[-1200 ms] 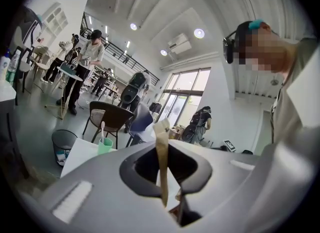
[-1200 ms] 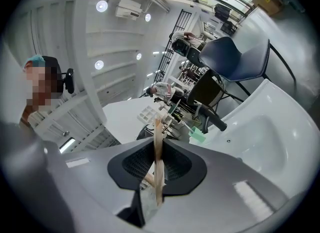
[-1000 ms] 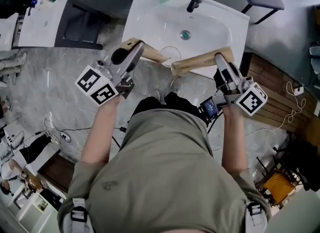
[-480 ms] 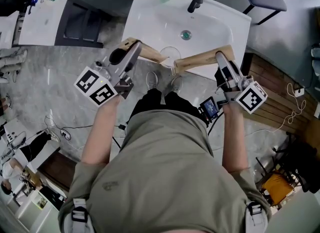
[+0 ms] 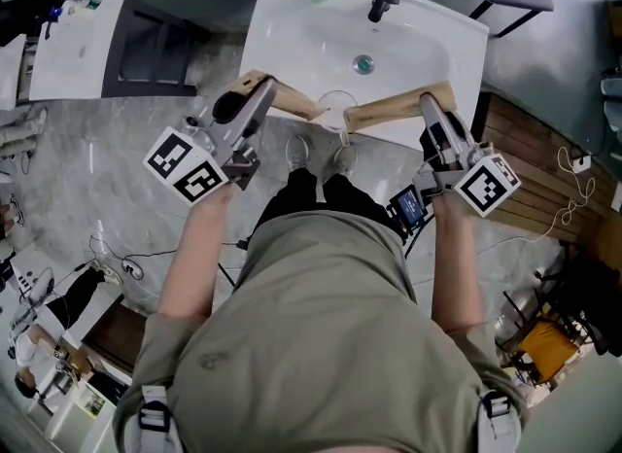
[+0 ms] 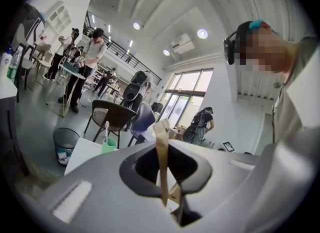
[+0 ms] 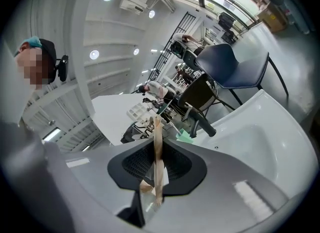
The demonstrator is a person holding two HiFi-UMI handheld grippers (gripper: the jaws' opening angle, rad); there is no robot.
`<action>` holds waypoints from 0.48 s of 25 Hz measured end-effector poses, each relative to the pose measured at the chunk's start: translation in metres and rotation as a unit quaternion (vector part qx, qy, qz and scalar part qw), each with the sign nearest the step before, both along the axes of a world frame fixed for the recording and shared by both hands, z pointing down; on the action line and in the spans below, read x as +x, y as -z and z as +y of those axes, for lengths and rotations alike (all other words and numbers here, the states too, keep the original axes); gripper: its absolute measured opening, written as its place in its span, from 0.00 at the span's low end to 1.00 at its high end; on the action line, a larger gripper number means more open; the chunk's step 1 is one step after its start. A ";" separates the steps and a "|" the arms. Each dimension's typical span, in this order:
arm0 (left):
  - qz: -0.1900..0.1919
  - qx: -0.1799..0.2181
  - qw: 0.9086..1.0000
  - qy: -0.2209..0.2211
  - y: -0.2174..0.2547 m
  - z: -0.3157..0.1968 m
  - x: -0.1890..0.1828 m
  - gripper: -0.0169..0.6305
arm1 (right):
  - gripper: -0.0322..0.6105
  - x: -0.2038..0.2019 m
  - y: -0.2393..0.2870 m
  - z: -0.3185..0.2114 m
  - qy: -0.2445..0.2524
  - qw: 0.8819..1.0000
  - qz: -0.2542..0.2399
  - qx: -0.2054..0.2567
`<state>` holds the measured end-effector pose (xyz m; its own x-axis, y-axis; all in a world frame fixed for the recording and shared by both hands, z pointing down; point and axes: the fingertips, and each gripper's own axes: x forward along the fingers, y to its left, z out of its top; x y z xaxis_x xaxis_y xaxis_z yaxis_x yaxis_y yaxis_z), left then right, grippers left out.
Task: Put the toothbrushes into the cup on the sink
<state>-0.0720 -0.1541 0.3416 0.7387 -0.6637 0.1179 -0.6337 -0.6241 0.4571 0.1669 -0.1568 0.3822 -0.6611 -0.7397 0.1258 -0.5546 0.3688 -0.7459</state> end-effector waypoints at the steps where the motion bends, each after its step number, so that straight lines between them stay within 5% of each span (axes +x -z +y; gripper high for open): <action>1: 0.001 -0.001 1.000 -0.003 -0.001 -0.001 -0.002 0.05 | 0.14 -0.003 -0.001 -0.001 -0.002 1.000 0.007 0.000; 12: 0.011 -0.012 0.999 -0.029 -0.010 -0.015 -0.026 0.05 | 0.14 -0.033 -0.021 -0.007 -0.013 0.997 0.075 -0.005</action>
